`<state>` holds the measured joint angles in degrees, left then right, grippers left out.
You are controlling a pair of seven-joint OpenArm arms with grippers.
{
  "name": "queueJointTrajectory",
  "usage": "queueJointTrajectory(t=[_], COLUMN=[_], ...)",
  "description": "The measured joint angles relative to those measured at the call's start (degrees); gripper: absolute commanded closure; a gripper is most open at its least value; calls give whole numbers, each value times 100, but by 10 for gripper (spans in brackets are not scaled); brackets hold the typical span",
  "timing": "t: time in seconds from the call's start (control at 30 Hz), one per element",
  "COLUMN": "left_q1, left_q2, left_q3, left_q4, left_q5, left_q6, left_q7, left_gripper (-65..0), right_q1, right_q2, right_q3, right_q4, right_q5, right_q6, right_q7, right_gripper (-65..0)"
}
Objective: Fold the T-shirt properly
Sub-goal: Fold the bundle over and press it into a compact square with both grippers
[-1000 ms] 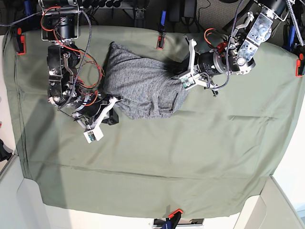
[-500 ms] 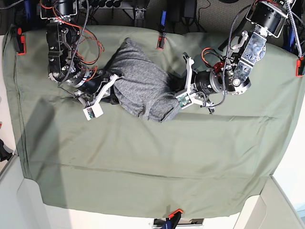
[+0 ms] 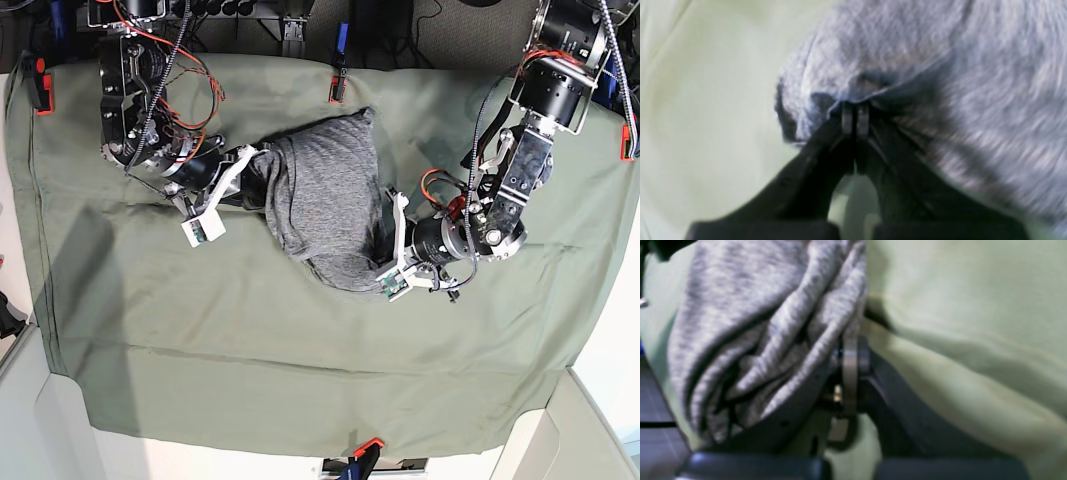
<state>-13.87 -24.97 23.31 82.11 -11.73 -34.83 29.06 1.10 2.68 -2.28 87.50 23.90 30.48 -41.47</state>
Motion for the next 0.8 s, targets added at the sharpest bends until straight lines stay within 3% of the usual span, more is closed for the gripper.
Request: queueJointTrajectory(t=[0.1, 0.3, 0.37, 0.67, 0.8], left_q1=[-166, -476, -522, -328, 9], left_q2=[166, 125, 59, -1244, -1578], left_q3=[129, 765, 756, 710, 603], left_q4=[-289, -409, -407, 719, 1460], left_q5=[-22, -39, -94, -1008, -1012], left_q6=[-68, -50, 129, 280, 660], left_q7=[-9, 98, 118, 522, 529], left_gripper=[0, 0, 0, 0, 0], right_q1=[-42, -299, -291, -271, -269], right_q2=[-219, -651, -664, -553, -326], right_q3=[0, 0, -9, 92, 485], right_q4=[0, 2, 2, 380, 798], right_q5=[26, -22, -35, -380, -378], right_q6=[0, 15, 15, 39, 20], right_q7=[-57, -61, -57, -120, -175], right_gripper=[0, 0, 0, 0, 0])
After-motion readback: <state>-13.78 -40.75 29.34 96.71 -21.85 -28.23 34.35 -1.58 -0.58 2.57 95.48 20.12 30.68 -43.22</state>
